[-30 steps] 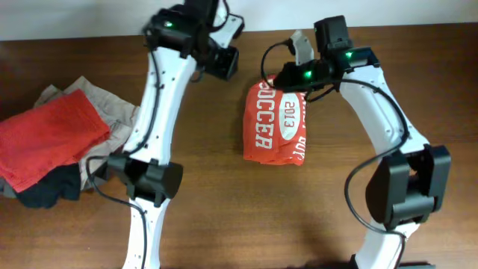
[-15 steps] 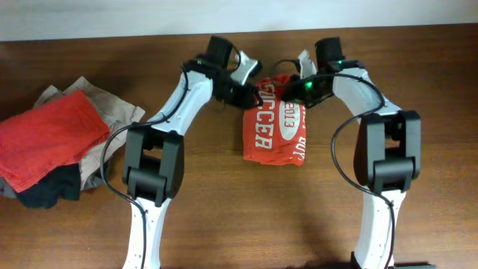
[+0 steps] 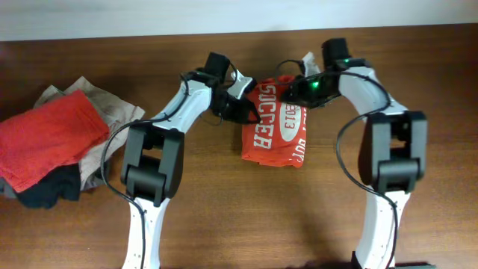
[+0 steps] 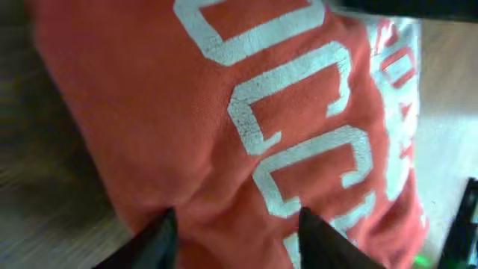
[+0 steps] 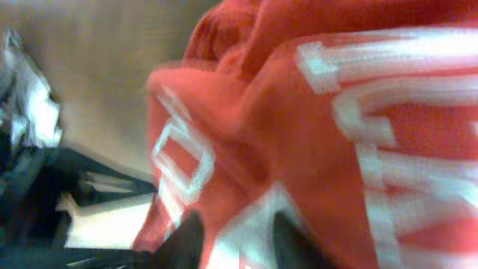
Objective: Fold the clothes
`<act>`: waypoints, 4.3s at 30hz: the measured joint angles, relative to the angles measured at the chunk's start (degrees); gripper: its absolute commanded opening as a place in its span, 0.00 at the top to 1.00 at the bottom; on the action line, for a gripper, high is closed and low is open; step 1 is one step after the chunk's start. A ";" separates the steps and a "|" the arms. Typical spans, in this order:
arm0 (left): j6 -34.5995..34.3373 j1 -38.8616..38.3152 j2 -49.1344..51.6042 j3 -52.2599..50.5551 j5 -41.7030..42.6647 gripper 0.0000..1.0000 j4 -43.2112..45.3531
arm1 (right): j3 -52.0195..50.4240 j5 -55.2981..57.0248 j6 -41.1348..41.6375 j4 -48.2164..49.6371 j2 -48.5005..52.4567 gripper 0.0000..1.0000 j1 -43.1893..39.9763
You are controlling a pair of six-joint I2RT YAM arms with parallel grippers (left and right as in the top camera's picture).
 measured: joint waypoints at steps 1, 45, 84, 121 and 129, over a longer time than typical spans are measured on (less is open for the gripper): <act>-0.20 0.31 -0.46 0.63 0.00 0.42 -0.87 | 0.02 -0.33 -0.17 -1.64 -1.16 0.50 -0.74; -0.50 -2.60 -13.81 -7.78 -23.78 0.88 -18.43 | -3.21 8.74 -6.84 -15.28 -7.19 0.93 2.08; -2.38 -0.94 -42.66 14.62 -36.68 0.92 -27.17 | 2.16 39.17 13.40 -32.15 3.32 0.96 6.08; -18.45 11.13 -42.23 -33.31 -11.56 0.50 -6.08 | 0.44 26.56 -4.20 -24.46 -20.04 0.70 10.08; -35.50 11.93 -42.05 -65.51 6.21 0.33 36.96 | 0.42 25.83 -4.46 -26.53 -19.19 0.66 10.21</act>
